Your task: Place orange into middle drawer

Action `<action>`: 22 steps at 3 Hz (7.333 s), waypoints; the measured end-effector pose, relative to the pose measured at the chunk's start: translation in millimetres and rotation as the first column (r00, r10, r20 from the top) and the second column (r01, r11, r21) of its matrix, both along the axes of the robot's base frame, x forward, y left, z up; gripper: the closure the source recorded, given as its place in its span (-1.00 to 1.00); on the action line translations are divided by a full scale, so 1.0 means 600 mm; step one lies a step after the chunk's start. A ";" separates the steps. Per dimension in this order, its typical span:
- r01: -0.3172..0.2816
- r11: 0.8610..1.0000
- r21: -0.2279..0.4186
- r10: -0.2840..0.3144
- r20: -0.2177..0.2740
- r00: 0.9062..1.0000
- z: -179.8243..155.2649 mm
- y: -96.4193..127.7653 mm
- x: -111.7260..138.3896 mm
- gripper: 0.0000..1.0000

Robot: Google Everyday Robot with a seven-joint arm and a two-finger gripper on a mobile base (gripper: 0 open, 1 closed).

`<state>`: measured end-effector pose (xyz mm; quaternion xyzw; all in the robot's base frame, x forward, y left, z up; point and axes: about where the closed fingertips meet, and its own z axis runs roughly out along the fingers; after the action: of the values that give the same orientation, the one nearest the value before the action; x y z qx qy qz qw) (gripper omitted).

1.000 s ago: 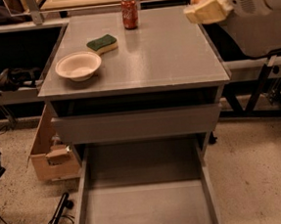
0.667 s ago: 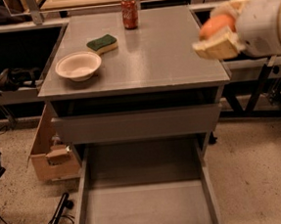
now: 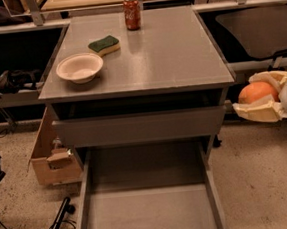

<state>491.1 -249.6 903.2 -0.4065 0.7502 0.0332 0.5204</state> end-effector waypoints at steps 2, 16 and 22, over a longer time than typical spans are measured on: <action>-0.024 1.000 0.000 0.024 -0.035 0.999 -0.033 0.026 -0.001 1.00; -0.272 0.930 0.246 0.359 -0.460 0.812 -0.871 0.391 0.105 -0.57; -0.296 0.942 0.159 0.325 -0.651 0.686 -0.636 0.300 -0.068 -1.00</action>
Offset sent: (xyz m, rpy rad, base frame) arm -0.0024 0.0330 -0.0527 0.0057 0.0894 0.0504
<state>450.2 -69.4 521.3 -0.4777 0.8056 0.2795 0.2115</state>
